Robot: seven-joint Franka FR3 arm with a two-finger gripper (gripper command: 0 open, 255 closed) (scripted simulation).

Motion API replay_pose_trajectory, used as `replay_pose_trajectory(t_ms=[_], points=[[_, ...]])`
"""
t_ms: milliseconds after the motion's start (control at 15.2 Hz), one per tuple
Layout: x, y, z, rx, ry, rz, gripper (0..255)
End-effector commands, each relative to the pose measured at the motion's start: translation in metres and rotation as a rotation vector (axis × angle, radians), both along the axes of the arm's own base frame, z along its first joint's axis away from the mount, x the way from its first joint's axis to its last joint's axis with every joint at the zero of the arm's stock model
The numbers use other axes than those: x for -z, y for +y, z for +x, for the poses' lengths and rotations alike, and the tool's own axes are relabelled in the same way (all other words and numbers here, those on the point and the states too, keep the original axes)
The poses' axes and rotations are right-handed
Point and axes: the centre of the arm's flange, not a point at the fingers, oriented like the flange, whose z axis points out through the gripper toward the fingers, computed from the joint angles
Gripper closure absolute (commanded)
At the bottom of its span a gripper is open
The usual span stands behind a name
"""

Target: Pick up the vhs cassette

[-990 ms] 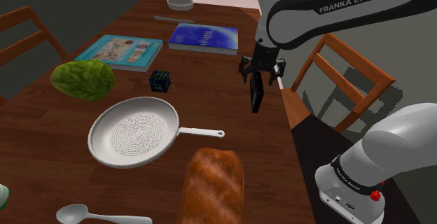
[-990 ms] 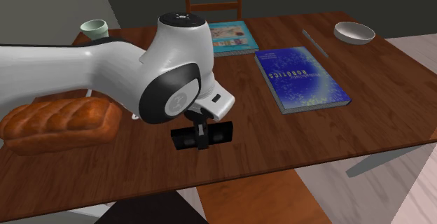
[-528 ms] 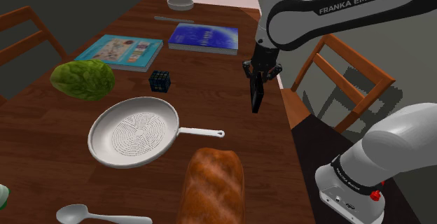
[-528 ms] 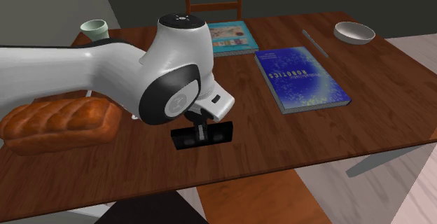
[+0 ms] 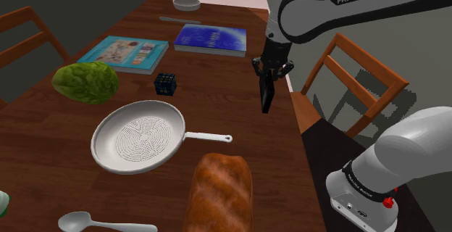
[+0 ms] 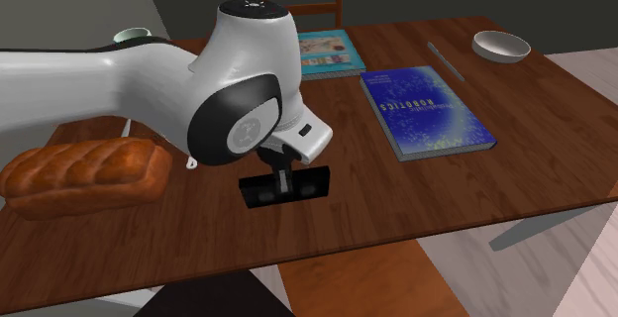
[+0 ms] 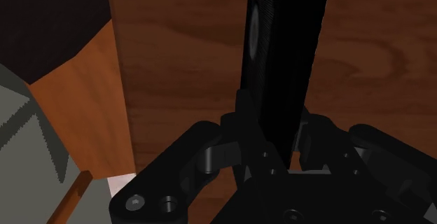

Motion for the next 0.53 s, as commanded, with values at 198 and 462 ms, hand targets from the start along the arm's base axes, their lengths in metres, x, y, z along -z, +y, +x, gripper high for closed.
replay_pose_trajectory(t_ms=[198, 462], points=[[-0.027, 0.0, 0.001, 0.0, 0.0, 0.0, 255], [-0.048, 0.0, 0.001, 0.0, 0.0, 0.0, 255]])
